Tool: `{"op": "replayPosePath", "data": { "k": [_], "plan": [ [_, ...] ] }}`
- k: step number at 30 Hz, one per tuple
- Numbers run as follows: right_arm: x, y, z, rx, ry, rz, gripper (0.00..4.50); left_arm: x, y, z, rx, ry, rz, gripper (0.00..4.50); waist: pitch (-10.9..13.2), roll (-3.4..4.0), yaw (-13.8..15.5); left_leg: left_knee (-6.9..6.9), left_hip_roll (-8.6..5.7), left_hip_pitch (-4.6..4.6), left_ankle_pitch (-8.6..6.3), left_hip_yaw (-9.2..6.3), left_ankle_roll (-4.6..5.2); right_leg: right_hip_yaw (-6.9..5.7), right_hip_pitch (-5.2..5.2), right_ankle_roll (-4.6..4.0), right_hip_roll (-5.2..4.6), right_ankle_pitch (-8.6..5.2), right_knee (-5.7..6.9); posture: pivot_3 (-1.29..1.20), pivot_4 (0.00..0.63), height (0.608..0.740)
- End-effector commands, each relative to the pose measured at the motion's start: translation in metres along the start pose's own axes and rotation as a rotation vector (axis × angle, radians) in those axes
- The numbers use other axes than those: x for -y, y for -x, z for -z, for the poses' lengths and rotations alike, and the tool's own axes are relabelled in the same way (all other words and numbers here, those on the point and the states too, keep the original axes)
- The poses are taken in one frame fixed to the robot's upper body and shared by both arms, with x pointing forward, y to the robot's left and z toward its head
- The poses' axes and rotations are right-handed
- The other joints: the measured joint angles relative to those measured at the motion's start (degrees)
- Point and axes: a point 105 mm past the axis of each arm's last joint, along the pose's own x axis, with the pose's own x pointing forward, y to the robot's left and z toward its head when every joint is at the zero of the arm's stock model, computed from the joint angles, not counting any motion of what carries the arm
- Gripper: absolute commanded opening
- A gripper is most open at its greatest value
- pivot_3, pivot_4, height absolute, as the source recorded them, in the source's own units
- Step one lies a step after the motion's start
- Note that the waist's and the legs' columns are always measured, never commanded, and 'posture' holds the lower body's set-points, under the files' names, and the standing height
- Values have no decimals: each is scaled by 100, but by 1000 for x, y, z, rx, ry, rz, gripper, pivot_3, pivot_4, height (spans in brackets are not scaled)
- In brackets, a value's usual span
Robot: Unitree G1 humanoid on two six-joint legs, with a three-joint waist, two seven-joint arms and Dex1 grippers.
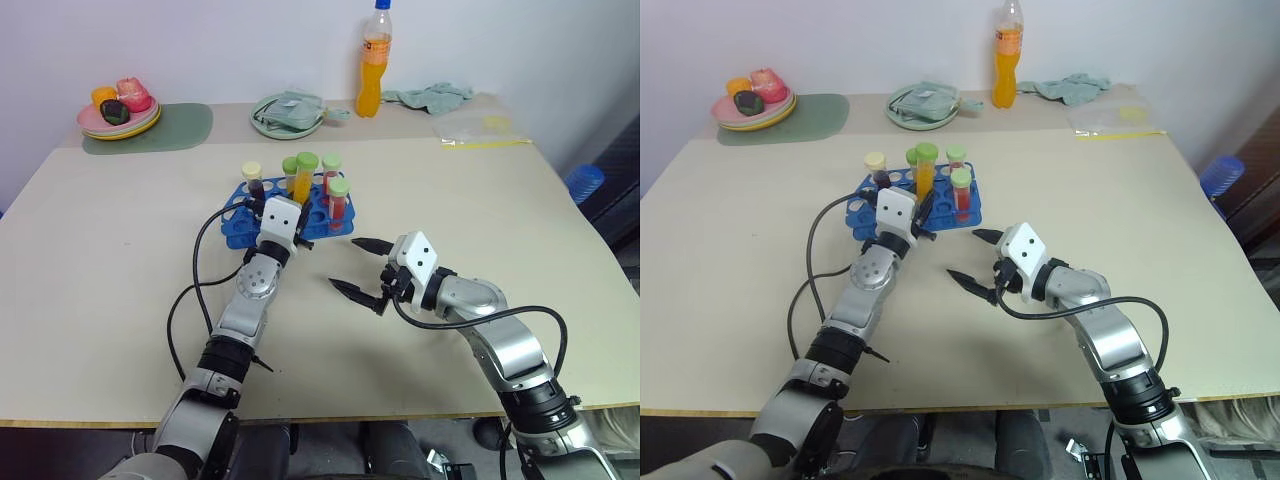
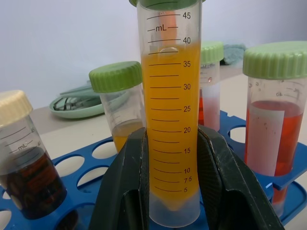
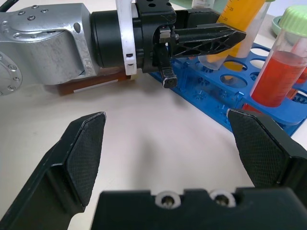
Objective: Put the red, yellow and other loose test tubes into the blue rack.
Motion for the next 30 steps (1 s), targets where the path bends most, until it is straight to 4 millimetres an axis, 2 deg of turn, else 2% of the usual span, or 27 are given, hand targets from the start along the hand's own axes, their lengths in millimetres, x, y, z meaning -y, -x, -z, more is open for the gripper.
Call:
{"op": "replayPosePath", "data": {
  "k": [1, 9, 18, 29, 30],
  "plan": [
    [-4, 1, -13, 45, 29, -6, 4500, -2, 3, 5, -19, 0, -9, 788, 0, 0, -1, 0, 0, 0, 0, 0, 0, 0, 0, 0, 0, 0, 0, 0, 150, 740],
    [-6, 0, -12, 40, 27, -12, 4500, 3, 8, 2, -16, 33, 20, 788, 0, 1, -3, 0, 0, 0, 0, -2, 0, 0, 0, 0, 0, 0, 1, 0, 150, 740],
    [-8, -2, -12, 47, 25, -17, 4500, -3, 5, 2, 11, 44, -23, 788, 0, 0, -6, 0, 0, 0, 0, -3, 0, 0, -1, 0, 0, 0, 0, 0, 150, 740],
    [-9, -5, -15, 54, 30, -21, 4500, -3, 6, 18, 14, 103, -22, 788, -1, 0, 2, 1, 0, 1, 0, -2, 0, -1, 0, 0, 0, 0, 1, 0, 150, 740],
    [-9, -5, -15, 55, 30, -22, 4500, -4, 7, 18, 17, 104, -23, 1275, -1, 0, -3, 2, 0, 1, 0, -2, 0, -1, 1, 0, 0, 0, 1, 0, 150, 740]
  ]
}}
